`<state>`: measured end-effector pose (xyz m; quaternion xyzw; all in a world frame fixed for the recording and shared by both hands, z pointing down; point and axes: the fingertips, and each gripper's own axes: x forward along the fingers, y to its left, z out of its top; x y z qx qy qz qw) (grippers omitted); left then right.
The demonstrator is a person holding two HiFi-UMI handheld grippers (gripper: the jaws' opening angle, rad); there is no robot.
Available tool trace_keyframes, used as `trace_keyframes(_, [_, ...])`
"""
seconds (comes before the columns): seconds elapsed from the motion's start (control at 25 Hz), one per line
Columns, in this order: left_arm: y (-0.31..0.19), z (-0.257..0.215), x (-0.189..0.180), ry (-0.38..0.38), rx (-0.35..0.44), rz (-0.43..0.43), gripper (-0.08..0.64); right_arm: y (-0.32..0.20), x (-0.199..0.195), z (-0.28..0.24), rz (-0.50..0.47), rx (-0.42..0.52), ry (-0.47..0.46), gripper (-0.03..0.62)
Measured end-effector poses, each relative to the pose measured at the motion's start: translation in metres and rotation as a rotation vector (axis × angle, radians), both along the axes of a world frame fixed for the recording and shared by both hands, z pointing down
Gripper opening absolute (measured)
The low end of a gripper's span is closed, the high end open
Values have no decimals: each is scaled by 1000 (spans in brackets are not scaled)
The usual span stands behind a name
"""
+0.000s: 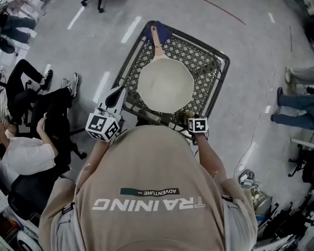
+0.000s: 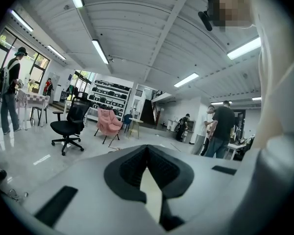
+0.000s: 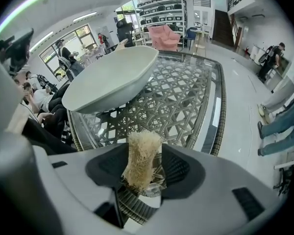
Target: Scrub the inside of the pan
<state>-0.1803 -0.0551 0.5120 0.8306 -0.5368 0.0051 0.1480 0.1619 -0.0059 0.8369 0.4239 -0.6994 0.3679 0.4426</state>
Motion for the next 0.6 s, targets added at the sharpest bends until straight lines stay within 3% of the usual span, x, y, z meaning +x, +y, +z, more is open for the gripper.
trace_keyframes(0.12, [-4,7,-1,29,-6,1,17,-3,1,-8,-5,30,17,222])
trace_keyframes(0.32, [-30,22,2,64,5,21,17,-33,-7,-29,36,132,-62,213])
trace_keyframes(0.48, [-23,37,20,84,-42,68,17,-16,-15,-57,22,171,-122,124])
trace_keyframes(0.6, [-49,24,31,85,-9,125,17,-47,-23,-99,27,283,-151,64])
